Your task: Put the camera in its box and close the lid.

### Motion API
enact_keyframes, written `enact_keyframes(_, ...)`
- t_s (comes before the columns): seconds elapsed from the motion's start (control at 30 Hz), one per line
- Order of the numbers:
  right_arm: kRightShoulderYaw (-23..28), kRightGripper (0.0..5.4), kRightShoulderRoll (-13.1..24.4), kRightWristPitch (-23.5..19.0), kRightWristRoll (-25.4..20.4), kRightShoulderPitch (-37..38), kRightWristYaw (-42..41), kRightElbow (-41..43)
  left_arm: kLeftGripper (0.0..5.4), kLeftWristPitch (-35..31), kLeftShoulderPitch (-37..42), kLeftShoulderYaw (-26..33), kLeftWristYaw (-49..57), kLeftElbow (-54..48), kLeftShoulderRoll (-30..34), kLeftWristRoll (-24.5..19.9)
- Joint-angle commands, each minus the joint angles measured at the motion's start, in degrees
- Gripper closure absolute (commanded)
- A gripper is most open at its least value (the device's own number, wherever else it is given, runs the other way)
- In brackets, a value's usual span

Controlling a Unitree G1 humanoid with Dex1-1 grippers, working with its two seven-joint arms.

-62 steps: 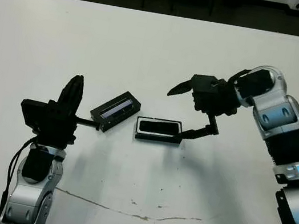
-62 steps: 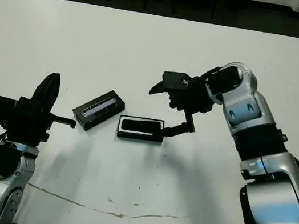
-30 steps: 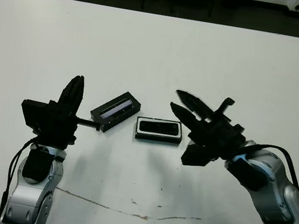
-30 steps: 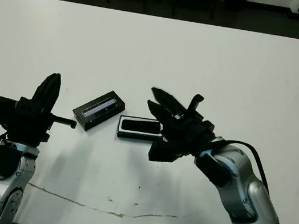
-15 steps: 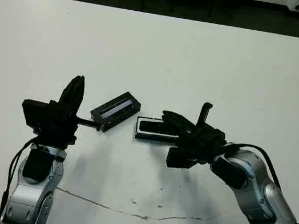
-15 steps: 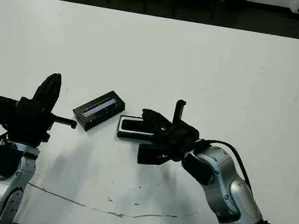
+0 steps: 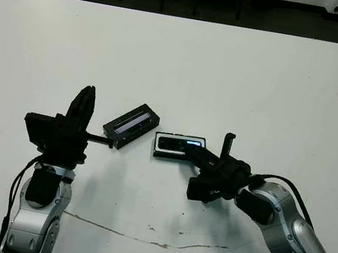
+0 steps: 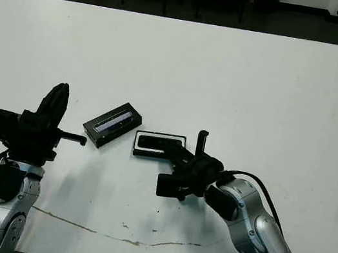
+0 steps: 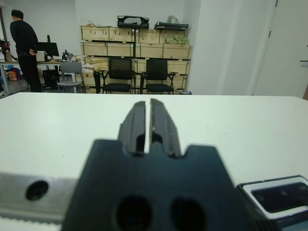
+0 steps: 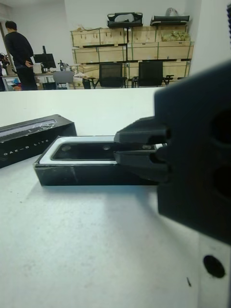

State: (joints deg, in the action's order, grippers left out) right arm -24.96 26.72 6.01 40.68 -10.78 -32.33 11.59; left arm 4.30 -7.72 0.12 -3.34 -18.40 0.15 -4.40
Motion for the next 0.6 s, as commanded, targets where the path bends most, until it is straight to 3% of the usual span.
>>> enact_keyframes(0.03,-0.1,5.39,1.8,-1.9,1.2,1.7,-1.1,-1.5,5.40,-0.8,-0.9,0.0,0.2,0.5,0.0,0.0)
enact_keyframes(0.6,4.5,5.39,1.3,-6.6,-3.5,1.4,-0.3,-0.3,5.40,-0.6,-0.9,0.1,0.0,0.8,0.4,0.3)
